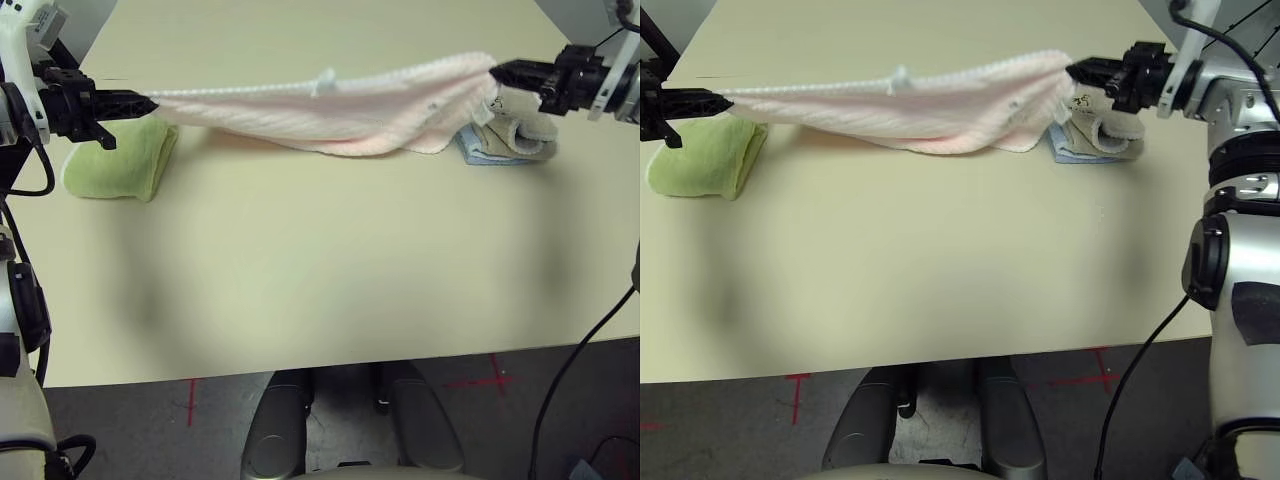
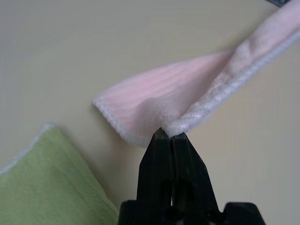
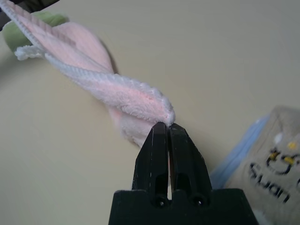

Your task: Fold the towel and set it aside.

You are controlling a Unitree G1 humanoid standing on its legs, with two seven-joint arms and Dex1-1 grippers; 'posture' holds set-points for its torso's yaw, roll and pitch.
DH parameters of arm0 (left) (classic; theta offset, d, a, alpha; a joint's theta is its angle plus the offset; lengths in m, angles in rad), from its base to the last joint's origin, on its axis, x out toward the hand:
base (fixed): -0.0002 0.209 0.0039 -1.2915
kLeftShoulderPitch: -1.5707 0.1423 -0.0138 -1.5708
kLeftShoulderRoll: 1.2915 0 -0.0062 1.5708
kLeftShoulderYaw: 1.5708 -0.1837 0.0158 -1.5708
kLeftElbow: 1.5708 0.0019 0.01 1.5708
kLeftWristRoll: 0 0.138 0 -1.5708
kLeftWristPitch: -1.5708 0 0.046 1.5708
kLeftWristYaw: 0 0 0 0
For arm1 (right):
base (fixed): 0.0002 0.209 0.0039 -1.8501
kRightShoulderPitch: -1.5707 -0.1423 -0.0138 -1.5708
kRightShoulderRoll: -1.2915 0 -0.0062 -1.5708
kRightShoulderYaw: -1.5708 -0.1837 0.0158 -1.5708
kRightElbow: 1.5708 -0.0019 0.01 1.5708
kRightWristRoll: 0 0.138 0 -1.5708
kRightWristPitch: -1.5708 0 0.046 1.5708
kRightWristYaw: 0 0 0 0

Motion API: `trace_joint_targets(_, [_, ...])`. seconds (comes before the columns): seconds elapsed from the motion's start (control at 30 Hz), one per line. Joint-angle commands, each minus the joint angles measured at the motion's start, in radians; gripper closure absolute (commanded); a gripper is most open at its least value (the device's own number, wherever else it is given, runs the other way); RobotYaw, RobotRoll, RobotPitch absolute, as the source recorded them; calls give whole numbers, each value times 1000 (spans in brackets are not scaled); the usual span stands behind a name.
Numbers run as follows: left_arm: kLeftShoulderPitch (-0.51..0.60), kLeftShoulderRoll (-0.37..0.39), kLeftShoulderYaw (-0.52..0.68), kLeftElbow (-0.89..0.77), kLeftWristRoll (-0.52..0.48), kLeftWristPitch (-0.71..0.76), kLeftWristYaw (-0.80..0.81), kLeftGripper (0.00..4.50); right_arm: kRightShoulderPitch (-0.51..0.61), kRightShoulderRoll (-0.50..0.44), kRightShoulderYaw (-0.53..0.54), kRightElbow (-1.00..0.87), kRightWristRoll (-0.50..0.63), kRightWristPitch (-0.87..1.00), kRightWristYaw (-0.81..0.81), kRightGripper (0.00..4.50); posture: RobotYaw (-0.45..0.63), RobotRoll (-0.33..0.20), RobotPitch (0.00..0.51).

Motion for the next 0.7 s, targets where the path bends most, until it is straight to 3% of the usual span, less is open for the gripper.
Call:
trace_joint_targets(0.03, [-31, -38, -36, 98, 62, -58, 73, 4477, -10, 17, 38, 28, -79, -93, -137, 4500, 69, 0, 269])
trace_joint_targets(0.07, [-50, -54, -40, 127, 76, -79, 107, 4477, -21, 31, 35, 46, -91, -126, -197, 4500, 69, 0, 269])
trace_joint_targets(0.13, [-148, -127, -9, 252, 146, -294, 528, 4477, -83, 83, -14, 105, -118, -292, -594, 4500, 63, 0, 271])
trace_joint_targets(0.2, [-261, -205, 88, 320, 105, -537, 795, 4477, -162, 121, -81, 130, -104, -490, -872, 4500, 67, 0, 271])
trace_joint_targets(0.23, [-294, -225, 118, 339, 87, -607, 853, 4477, -184, 128, -99, 137, -99, -551, -927, 4500, 69, 0, 274])
trace_joint_targets(0.33, [-350, -258, 178, 364, 43, -741, 870, 4477, -217, 143, -155, 152, -54, -670, -918, 4500, 70, 0, 275])
trace_joint_targets(0.47, [-258, -231, 130, 367, 69, -614, 667, 4477, -146, 143, -140, 167, -57, -611, -741, 4500, 61, 0, 278])
trace_joint_targets(0.53, [-184, -186, 53, 347, 126, -508, 534, 4477, -91, 138, -94, 164, -83, -516, -606, 4500, 57, 0, 279])
trace_joint_targets(0.6, [-101, -127, -34, 302, 205, -494, 463, 4477, -20, 132, -44, 138, -103, -424, -458, 4500, 55, 0, 281])
trace_joint_targets(0.7, [-14, -50, -149, 243, 307, -519, 354, 4477, 70, 132, -19, 85, -103, -327, -399, 4500, 54, 0, 279])
